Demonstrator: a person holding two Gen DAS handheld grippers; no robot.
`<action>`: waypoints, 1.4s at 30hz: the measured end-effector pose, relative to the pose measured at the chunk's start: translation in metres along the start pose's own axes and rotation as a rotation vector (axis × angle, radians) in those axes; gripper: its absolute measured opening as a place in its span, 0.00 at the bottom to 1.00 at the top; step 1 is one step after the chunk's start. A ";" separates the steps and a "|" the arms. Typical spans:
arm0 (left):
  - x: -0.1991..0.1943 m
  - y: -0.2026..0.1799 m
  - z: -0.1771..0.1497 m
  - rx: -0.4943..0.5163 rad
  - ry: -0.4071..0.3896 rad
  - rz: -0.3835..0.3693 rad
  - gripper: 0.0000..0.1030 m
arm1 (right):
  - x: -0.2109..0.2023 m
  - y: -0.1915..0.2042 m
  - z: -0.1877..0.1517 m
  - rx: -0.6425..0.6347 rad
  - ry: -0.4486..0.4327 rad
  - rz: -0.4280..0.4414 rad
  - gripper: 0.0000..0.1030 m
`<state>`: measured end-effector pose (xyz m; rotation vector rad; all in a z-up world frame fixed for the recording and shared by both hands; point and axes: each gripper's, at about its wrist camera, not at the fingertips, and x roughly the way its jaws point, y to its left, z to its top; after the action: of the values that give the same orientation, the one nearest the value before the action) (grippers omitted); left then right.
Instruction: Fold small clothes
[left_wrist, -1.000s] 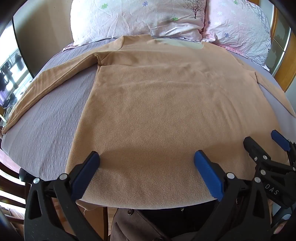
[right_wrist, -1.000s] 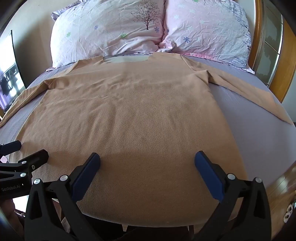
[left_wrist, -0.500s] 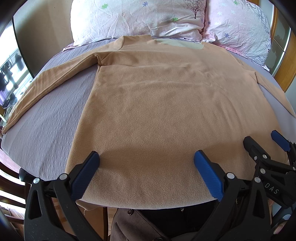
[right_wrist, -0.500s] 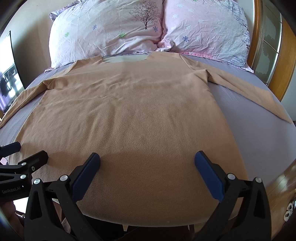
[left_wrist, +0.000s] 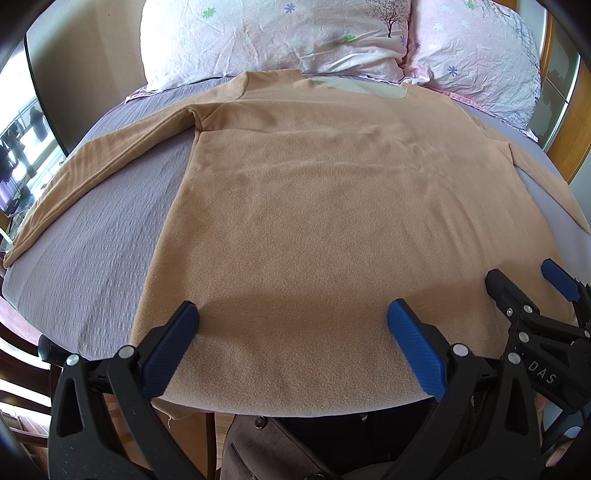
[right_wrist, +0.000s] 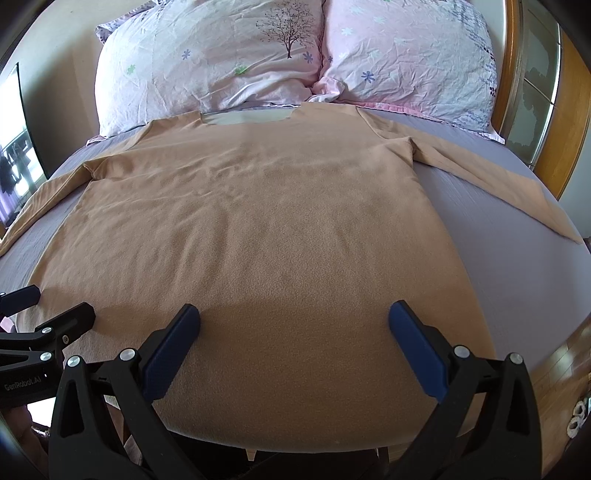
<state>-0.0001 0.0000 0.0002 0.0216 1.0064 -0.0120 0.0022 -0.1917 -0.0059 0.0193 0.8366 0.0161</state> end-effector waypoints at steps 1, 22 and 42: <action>0.000 0.000 0.000 0.000 0.000 0.000 0.98 | 0.000 0.000 0.000 0.000 0.000 0.000 0.99; 0.000 0.000 0.000 0.000 -0.001 0.000 0.98 | 0.000 -0.002 -0.001 0.001 0.000 0.000 0.99; 0.000 0.000 0.000 0.000 -0.003 0.000 0.98 | 0.000 -0.002 -0.001 0.001 -0.001 -0.001 0.99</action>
<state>-0.0002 0.0000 0.0003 0.0217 1.0037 -0.0120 0.0015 -0.1936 -0.0067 0.0199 0.8358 0.0145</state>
